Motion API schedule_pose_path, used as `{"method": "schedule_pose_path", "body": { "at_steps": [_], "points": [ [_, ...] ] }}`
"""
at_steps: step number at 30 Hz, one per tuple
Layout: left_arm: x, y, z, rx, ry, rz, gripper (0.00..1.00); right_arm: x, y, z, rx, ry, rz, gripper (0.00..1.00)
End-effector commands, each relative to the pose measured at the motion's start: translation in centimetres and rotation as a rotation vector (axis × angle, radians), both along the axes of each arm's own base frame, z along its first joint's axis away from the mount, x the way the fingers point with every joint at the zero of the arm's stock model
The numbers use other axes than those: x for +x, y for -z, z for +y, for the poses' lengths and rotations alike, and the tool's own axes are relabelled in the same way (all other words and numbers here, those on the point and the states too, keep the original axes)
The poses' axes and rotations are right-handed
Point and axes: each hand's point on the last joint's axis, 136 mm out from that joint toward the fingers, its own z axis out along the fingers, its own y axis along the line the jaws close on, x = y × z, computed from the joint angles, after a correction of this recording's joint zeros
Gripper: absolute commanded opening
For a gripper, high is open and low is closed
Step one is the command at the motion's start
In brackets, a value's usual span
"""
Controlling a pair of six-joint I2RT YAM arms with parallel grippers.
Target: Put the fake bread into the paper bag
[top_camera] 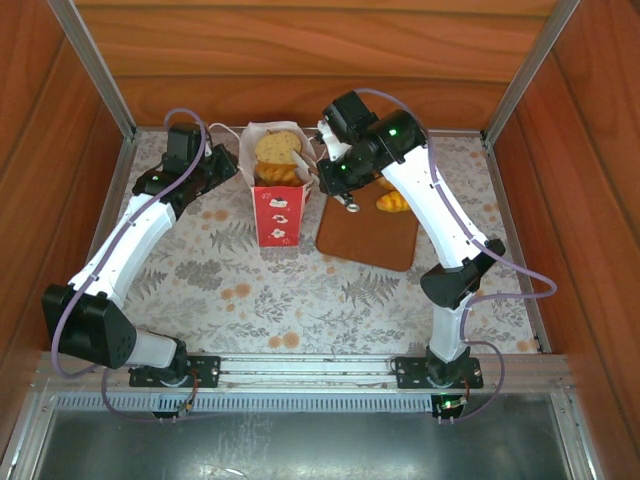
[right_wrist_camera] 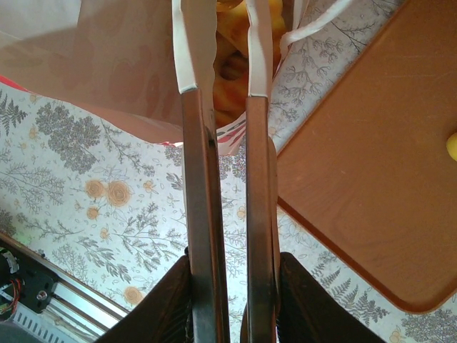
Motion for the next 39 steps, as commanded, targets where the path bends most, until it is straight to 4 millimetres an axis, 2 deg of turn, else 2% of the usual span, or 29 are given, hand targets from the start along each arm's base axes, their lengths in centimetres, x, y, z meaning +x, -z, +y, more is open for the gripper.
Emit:
{"method": "schedule_pose_path", "body": {
  "at_steps": [1,7,13,17,22,28,32,35,36,39],
  "points": [
    [0.0,-0.1,0.1,0.002,0.014,-0.012,0.19,-0.3,0.8,0.0,-0.031,-0.013,0.012,0.33],
    [0.0,-0.2,0.2,-0.002,0.012,-0.015,0.11,-0.2,0.0,-0.2,-0.022,-0.008,-0.014,0.4],
    [0.0,-0.4,0.0,-0.006,0.018,-0.018,0.09,0.2,-1.1,-0.8,-0.017,0.012,-0.057,0.44],
    [0.0,-0.6,0.0,-0.007,0.02,-0.023,0.09,0.5,-2.4,-0.9,0.012,0.019,-0.091,0.44],
    [0.1,-1.1,-0.4,-0.016,0.041,-0.034,0.1,0.5,-5.1,-1.4,0.084,0.04,-0.151,0.44],
    [0.1,-2.2,-0.4,-0.019,0.055,-0.059,0.24,-0.4,-9.8,-2.6,0.22,0.056,-0.223,0.43],
    [0.1,-2.7,-0.2,-0.012,0.061,-0.075,0.42,-1.4,-12.7,-3.8,0.299,0.076,-0.276,0.43],
    [0.0,-3.1,-0.1,-0.003,0.067,-0.09,0.57,-1.5,-14.0,-5.7,0.337,0.146,-0.287,0.43],
    [-0.1,-3.3,-0.1,-0.001,0.07,-0.095,0.62,-2.0,-15.0,-7.0,0.358,0.174,-0.305,0.43],
    [-0.3,-3.8,0.2,0.01,0.066,-0.113,0.7,-1.5,-15.2,-10.4,0.34,0.279,-0.33,0.42]
  ]
}}
